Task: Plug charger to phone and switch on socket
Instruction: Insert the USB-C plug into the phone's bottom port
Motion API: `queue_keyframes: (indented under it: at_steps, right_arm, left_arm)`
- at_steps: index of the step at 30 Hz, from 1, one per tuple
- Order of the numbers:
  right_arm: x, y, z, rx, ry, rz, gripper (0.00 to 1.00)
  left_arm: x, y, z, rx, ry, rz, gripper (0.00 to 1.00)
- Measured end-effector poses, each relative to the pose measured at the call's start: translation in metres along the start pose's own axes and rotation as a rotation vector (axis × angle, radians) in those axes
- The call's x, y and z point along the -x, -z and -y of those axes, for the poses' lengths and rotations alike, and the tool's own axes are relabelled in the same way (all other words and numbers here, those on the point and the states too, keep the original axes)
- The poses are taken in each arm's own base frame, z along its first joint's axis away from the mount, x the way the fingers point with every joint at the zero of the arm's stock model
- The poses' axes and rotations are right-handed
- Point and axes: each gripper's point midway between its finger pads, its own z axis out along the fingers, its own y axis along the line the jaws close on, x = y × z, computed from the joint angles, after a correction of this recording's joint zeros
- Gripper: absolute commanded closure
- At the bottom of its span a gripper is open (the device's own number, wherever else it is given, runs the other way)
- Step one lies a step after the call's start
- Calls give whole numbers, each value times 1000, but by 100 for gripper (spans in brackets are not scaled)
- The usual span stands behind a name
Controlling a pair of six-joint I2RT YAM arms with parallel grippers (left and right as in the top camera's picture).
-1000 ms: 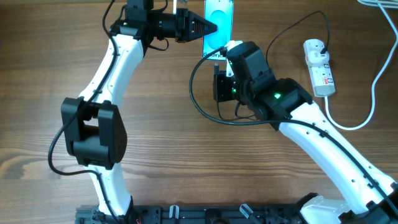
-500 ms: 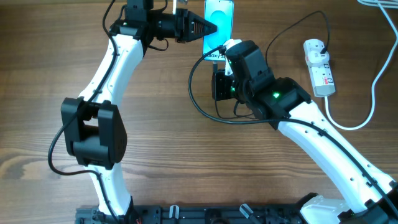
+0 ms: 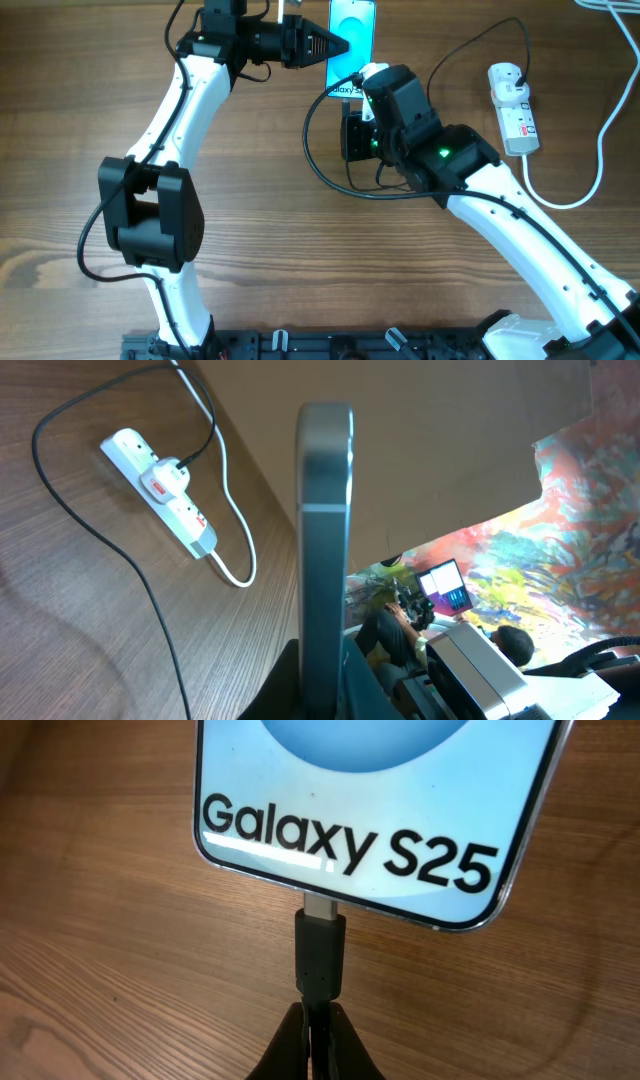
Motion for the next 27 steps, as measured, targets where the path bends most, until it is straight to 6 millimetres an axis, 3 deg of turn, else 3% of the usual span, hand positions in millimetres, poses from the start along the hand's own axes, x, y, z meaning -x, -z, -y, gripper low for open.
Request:
queue_keyframes:
  at_steps: [27]
  right_arm:
    - [2, -1, -3, 11, 11, 11, 96]
  left_arm:
    - [-4, 1, -1, -4, -13, -9, 96]
